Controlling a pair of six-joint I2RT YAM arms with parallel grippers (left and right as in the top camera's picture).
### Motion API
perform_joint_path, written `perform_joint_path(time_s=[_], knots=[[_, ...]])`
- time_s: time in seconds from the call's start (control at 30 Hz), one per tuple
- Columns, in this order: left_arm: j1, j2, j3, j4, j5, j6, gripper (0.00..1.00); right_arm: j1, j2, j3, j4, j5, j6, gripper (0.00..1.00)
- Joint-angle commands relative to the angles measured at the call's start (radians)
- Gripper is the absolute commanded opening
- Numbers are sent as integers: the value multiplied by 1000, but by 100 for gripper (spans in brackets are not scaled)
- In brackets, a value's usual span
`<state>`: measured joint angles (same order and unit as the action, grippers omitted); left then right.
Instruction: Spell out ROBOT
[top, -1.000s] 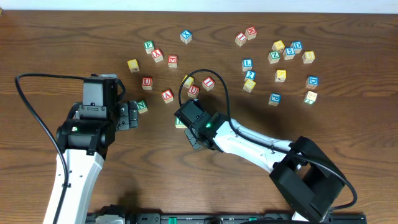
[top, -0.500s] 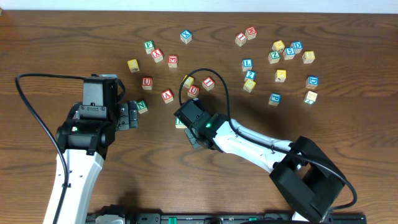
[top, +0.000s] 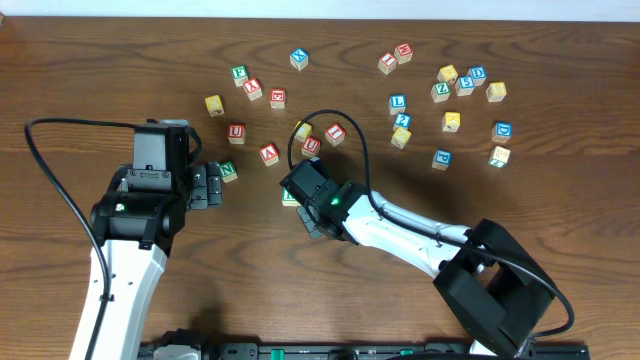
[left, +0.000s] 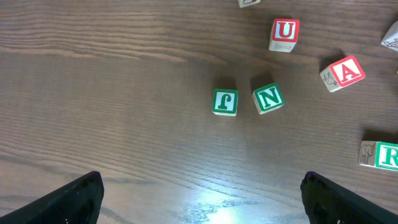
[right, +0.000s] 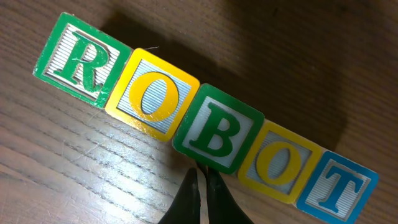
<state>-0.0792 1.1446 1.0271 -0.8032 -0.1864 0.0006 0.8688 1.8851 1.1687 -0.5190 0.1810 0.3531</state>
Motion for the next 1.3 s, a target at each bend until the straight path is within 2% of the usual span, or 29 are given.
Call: perform_joint_path(time_s=[0.0, 1.27], knots=[[6, 0, 2, -1, -13, 6, 100, 1, 11, -6, 3, 24, 13, 1], [6, 0, 2, -1, -13, 7, 100, 4, 11, -6, -17, 15, 48, 1]])
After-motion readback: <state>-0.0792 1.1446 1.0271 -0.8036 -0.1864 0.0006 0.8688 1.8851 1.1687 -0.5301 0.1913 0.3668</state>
